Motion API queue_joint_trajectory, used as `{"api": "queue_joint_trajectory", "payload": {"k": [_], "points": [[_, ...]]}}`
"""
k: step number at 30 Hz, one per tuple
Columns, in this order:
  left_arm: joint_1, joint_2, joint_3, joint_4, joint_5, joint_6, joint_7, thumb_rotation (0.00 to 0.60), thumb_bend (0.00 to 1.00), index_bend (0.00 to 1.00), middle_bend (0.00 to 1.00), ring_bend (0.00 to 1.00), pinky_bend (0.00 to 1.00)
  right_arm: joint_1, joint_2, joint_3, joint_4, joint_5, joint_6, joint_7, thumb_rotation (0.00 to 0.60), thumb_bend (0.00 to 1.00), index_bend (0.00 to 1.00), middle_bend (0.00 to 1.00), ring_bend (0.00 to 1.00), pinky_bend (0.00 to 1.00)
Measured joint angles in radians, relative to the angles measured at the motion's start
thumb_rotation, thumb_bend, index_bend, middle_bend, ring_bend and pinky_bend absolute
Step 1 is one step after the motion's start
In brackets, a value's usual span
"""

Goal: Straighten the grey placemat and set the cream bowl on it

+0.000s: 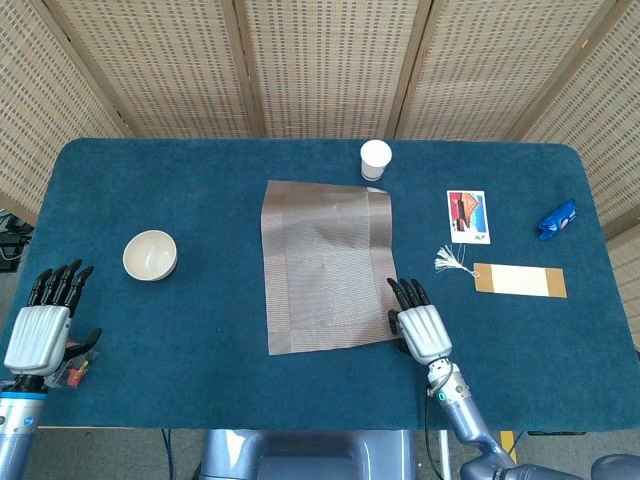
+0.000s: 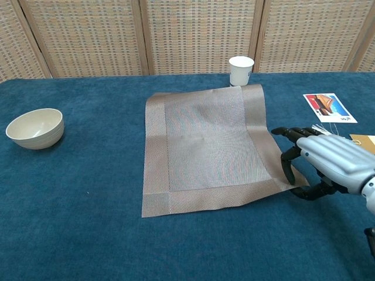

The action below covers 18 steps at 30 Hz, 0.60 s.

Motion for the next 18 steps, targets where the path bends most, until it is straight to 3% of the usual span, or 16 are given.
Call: {"api": "queue_joint_trajectory", "payload": {"k": [10, 18], "points": [[0.002, -0.003, 0.001, 0.0, 0.004, 0.004, 0.007, 0.6, 0.26, 0.05, 0.0, 0.0, 0.0, -0.012, 0.023, 0.002, -0.033, -0.001, 0.023, -0.016, 0.6, 0.58, 0.69, 0.11, 0.0, 0.0], [0.001, -0.008, 0.001, 0.004, 0.006, 0.006, 0.014, 0.6, 0.26, 0.05, 0.0, 0.0, 0.0, -0.05, 0.11, -0.003, -0.109, -0.013, 0.088, -0.03, 0.6, 0.58, 0.69, 0.11, 0.0, 0.0]]}}
